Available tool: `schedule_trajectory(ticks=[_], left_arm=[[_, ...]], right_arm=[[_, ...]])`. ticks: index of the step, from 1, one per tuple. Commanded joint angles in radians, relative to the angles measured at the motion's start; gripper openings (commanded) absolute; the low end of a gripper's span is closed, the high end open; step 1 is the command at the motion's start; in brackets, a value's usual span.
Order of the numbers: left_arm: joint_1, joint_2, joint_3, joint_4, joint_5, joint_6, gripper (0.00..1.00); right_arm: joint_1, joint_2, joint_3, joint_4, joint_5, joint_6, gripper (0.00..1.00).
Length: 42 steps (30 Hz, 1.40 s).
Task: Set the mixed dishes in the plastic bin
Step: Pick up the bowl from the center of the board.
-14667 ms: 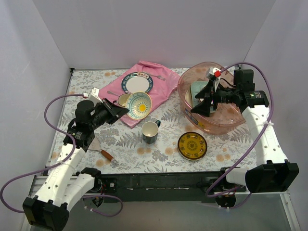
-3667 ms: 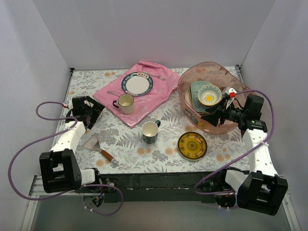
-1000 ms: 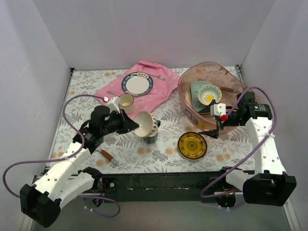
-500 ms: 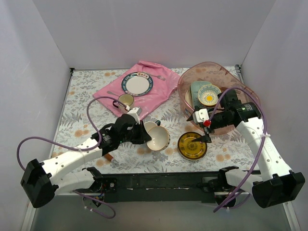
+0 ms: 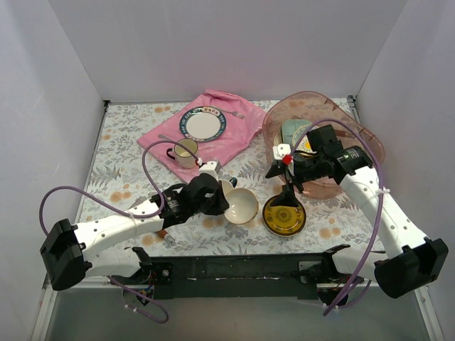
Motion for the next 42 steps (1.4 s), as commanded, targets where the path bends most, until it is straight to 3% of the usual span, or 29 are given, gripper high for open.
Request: schedule_trajectory(ticks=[1,8,18,23,25,32,34,36,38,42], left_arm=[[-0.042,0.009,0.09,0.01,-0.16,-0.062,0.0],[-0.12,0.101,0.21,-0.094,-0.372,-0.181,0.0],[-0.186,0.29,0.443,-0.347,-0.591,-0.398,0.0],[-0.212,0.348,0.503,-0.373,-0.612,-0.426,0.0],[-0.219,0.356,0.521,-0.373,-0.618,-0.424,0.0],[-0.229,0.338,0.518,-0.334,-0.61,-0.398,0.0],[-0.228,0.321,0.508,-0.305,-0.598,-0.381,0.0],[-0.229,0.26,0.445,-0.227,-0.551,-0.317,0.0],[-0.228,0.226,0.408,-0.154,-0.532,-0.289,0.19],[-0.228,0.131,0.298,-0.032,-0.478,-0.211,0.4]], right_arm=[[0.004,0.006,-0.019,0.277,0.009,0.452,0.98],[0.007,0.015,-0.089,0.438,0.155,0.704,0.91],[0.069,0.023,-0.104,0.468,0.457,0.68,0.64],[0.1,0.046,-0.101,0.466,0.549,0.658,0.51],[0.108,0.055,-0.095,0.466,0.586,0.647,0.4],[0.117,0.078,-0.082,0.462,0.577,0.644,0.14],[0.117,0.081,-0.069,0.458,0.575,0.644,0.03],[0.116,0.088,-0.05,0.46,0.562,0.644,0.01],[0.106,0.089,-0.035,0.454,0.546,0.641,0.01],[0.054,0.085,-0.006,0.434,0.468,0.624,0.01]])
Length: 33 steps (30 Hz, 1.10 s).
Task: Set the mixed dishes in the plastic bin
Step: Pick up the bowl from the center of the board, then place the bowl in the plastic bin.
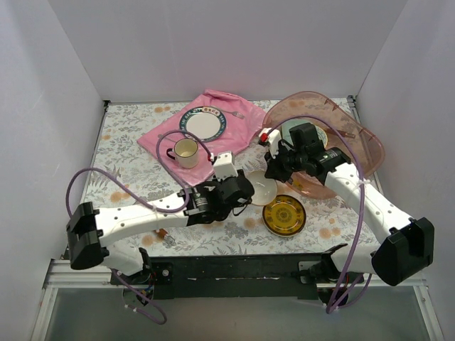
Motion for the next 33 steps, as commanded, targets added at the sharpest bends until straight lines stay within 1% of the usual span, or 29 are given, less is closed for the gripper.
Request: schedule_trajectory(ticks=[1,5,7,8,10,12,13,14,16,17,19,20,22,23,27,33], left_arm=[[-0.004,-0.169,-0.084,0.208,0.046,0.121,0.52],[-0.004,-0.239,-0.14,0.282,0.095,0.19,0.71],[-0.004,-0.262,-0.166,0.32,0.13,0.223,0.76],[-0.004,-0.291,-0.175,0.334,0.149,0.262,0.83],[-0.003,-0.322,-0.195,0.374,0.179,0.305,0.9],[-0.003,-0.36,-0.215,0.38,0.198,0.336,0.97],[-0.004,-0.369,-0.219,0.374,0.2,0.345,0.98],[-0.003,-0.377,-0.229,0.369,0.204,0.359,0.98],[0.0,-0.401,-0.239,0.357,0.206,0.367,0.98],[0.0,-0.409,-0.25,0.354,0.209,0.368,0.98],[0.002,-0.426,-0.265,0.354,0.212,0.373,0.98],[0.003,-0.431,-0.273,0.352,0.213,0.37,0.98],[0.006,-0.444,-0.299,0.357,0.219,0.368,0.98],[0.005,-0.449,-0.307,0.358,0.223,0.365,0.98],[0.01,-0.451,-0.338,0.371,0.246,0.361,0.98],[0.014,-0.435,-0.371,0.388,0.27,0.359,0.98]], right_arm=[[-0.06,-0.009,0.084,0.005,-0.112,-0.026,0.01],[-0.135,-0.018,0.102,0.002,-0.179,-0.029,0.01],[-0.168,-0.024,0.116,0.001,-0.212,-0.029,0.01],[-0.204,-0.027,0.121,0.001,-0.22,-0.029,0.01],[-0.253,-0.038,0.144,0.007,-0.255,-0.027,0.01],[-0.345,-0.046,0.165,0.01,-0.295,-0.026,0.01],[-0.378,-0.044,0.194,0.01,-0.31,-0.026,0.01],[-0.454,-0.04,0.21,0.002,-0.326,-0.024,0.01],[-0.537,-0.026,0.269,-0.01,-0.367,-0.027,0.01],[-0.612,-0.01,0.288,-0.024,-0.381,-0.033,0.01],[-0.686,0.013,0.335,-0.044,-0.41,-0.047,0.01],[-0.752,0.04,0.38,-0.055,-0.415,-0.056,0.01],[-0.813,0.071,0.418,-0.094,-0.426,-0.096,0.01],[-0.865,0.106,0.452,-0.108,-0.426,-0.11,0.01],[-0.953,0.178,0.495,-0.153,-0.381,-0.206,0.01],[-0.979,0.223,0.457,-0.144,-0.288,-0.294,0.01]])
